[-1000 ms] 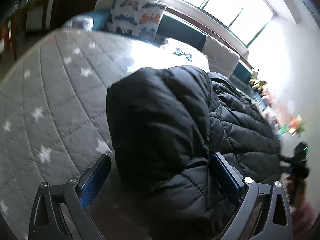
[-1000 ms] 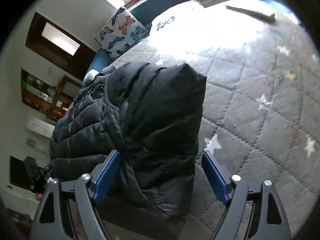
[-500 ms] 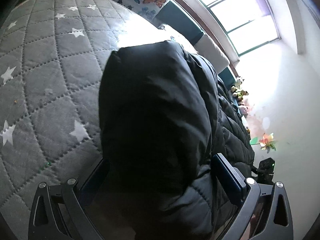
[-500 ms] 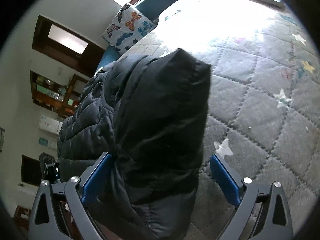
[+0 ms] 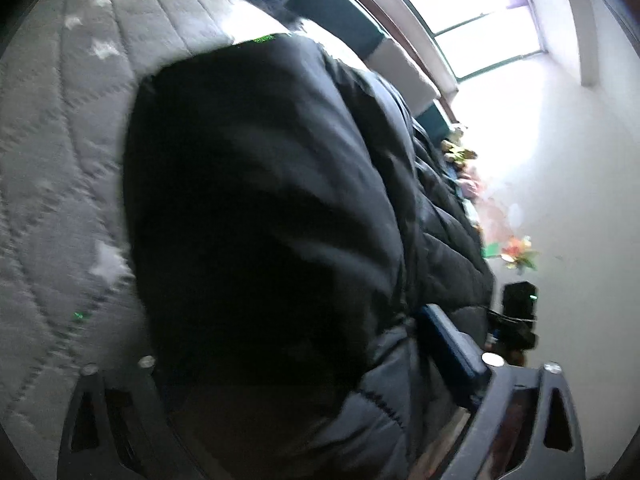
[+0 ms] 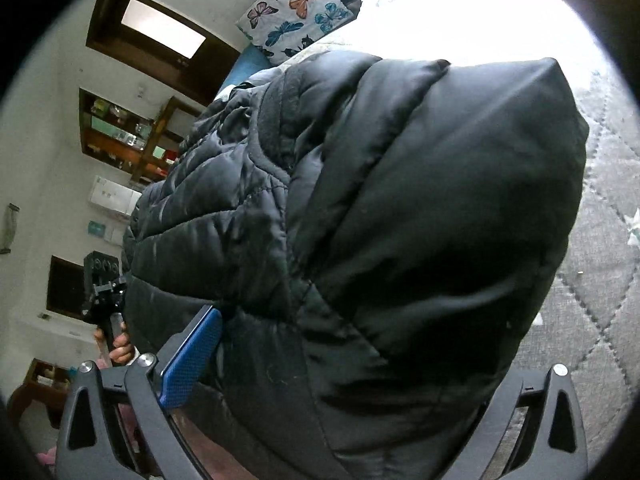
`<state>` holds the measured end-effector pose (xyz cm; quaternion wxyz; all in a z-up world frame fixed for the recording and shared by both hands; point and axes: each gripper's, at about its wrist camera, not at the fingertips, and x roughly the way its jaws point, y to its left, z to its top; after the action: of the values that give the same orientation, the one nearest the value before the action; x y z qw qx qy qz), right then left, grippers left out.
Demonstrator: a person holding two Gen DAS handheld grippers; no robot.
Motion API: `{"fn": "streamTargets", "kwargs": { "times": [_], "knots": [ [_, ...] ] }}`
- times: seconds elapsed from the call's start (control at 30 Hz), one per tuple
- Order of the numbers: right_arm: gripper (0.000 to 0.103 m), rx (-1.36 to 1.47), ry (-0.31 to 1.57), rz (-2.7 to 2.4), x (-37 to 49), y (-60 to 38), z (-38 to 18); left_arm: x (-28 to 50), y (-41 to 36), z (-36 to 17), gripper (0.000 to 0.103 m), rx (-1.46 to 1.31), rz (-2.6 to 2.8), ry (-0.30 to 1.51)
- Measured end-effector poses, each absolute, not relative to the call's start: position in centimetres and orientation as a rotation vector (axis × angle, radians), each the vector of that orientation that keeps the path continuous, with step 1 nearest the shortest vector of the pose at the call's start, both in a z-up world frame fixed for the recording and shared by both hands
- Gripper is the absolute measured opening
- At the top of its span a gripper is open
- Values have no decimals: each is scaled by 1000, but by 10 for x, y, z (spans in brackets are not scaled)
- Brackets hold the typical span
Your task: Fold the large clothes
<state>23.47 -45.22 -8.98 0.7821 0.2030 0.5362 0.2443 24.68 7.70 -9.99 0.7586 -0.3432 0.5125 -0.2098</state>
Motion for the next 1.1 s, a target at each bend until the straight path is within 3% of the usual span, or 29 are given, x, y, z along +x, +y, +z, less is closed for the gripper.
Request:
{"fn": "streamTargets", "kwargs": {
  "times": [0.07,0.13,0.2,0.3,0.43,0.57,0.67,0.8,0.93,1.07,1.1],
  "knots": [
    [101,431,1155,525,235,-451,-87,249,75,-99,98,-743,-457,1109],
    [91,420,1147,527,233,-448,-83,246,73,-98,92,-751,-463,1102],
    [73,424,1132,528,228,-445,-76,246,70,-95,88,-754,-471,1096],
    [63,436,1120,558,216,-449,-68,246,62,-89,88,-717,-476,1103],
    [63,402,1128,576,205,-448,-69,247,55,-89,90,-684,-476,1122],
    [81,423,1135,573,213,-454,-78,256,52,-92,97,-689,-457,1143],
    [87,438,1144,580,216,-458,-84,259,55,-95,103,-703,-455,1164],
    [93,474,1166,603,221,-457,-89,264,49,-97,103,-712,-482,1165],
    [91,469,1152,609,222,-452,-89,254,36,-100,100,-682,-491,1162],
    [55,445,1075,589,205,-453,-67,241,19,-76,82,-594,-426,1090],
    [50,436,1053,585,200,-453,-59,236,16,-67,77,-574,-415,1076]
  ]
}}
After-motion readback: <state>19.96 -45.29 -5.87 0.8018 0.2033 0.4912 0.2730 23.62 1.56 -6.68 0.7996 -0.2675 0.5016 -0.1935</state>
